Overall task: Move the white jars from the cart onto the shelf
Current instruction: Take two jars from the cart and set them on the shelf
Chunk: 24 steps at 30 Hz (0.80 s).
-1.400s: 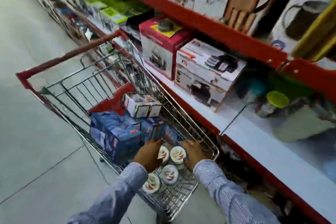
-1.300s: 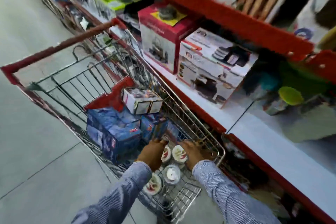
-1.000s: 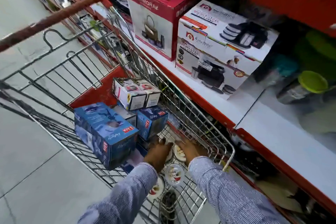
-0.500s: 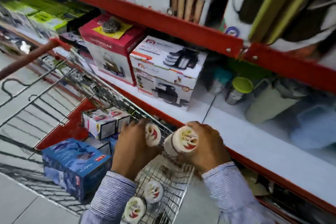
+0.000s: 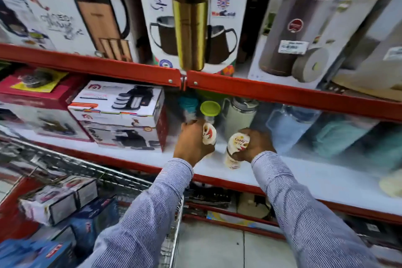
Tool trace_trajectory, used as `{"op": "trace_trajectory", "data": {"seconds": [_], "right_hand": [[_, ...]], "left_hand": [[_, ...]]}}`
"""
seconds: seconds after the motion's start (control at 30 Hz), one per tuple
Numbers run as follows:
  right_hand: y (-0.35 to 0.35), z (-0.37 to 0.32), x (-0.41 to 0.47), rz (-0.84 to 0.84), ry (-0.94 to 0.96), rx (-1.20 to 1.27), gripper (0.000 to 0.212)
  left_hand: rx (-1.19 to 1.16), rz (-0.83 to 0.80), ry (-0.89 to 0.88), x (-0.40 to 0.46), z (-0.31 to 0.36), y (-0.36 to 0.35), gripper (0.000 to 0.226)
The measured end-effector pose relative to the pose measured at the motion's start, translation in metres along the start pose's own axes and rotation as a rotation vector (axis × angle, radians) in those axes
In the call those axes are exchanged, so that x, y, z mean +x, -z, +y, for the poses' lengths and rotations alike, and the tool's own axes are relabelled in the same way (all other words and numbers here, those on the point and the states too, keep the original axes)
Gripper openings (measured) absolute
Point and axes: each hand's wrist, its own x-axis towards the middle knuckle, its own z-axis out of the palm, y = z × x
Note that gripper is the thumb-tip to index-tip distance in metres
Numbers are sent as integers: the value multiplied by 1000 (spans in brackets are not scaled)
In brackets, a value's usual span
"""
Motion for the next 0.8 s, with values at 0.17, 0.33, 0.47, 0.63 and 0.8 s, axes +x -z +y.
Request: {"op": "trace_trajectory", "data": {"seconds": [0.17,0.33,0.47,0.63,0.8], "right_hand": [[-6,23,5,25,-15,40,56],[-15,34,15,-33,-17,50,86],[-14,29,13,-101,-34,-79,96],[-6,1,-17,28,115,-240,84],[-26,-44,-62,81,387,-137,52]], "left_hand": [[28,-99,53,6,8,-18,59],[-15,-93,86,7,1,-22,64],[-51,-140,88,4,0,-12,69],[-109,-155,61,-14,-10,8,68],[-173,-22,175,-86,-61,46,70]]}}
